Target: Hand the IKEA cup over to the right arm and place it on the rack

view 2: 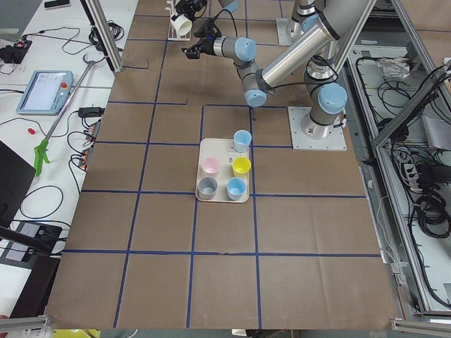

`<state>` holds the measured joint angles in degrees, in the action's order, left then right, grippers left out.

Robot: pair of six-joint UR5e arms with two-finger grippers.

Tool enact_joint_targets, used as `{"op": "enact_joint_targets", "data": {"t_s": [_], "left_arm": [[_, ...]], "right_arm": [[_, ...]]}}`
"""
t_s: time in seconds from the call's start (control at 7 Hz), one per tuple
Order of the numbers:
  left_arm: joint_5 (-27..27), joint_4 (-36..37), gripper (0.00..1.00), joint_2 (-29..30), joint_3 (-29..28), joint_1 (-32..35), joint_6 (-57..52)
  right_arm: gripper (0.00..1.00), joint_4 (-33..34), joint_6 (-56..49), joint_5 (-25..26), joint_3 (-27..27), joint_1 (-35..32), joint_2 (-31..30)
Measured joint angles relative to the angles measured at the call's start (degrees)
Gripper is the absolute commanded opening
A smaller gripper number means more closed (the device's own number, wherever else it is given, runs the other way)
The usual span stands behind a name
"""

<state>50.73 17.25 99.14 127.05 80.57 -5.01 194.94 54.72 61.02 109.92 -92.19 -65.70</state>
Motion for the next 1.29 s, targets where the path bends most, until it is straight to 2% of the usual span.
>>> {"op": "enact_joint_targets", "data": {"t_s": [0.14,0.43,0.86,1.0,1.14,1.29], "left_arm": [[4.05,-9.79,0.99,-2.87,-2.53,-0.1,-0.02],[12.94,-35.0,0.99,-6.5,-11.69,0.63,-0.32],[30.99,-71.96,0.99,-6.89,-25.8,7.07,1.44],[35.03,-86.04,0.99,-6.75,-31.37,8.62,3.28],[38.05,-96.94,0.99,-6.66,-35.76,9.21,4.15],[40.4,-104.62,0.99,-6.9,-38.33,9.44,4.51]], "right_arm": [[0.1,-0.06,-6.74,0.33,-0.01,1.6,-1.0],[0.09,-0.04,-21.02,4.82,-0.02,3.06,-2.04],[0.09,0.62,-46.05,13.65,-0.16,6.51,-3.1],[0.09,1.53,-50.39,14.52,-0.63,8.07,-3.17],[0.09,3.47,-52.09,15.42,-1.67,9.19,-2.89],[0.09,6.17,-52.71,16.92,-2.93,9.83,-1.99]]}}
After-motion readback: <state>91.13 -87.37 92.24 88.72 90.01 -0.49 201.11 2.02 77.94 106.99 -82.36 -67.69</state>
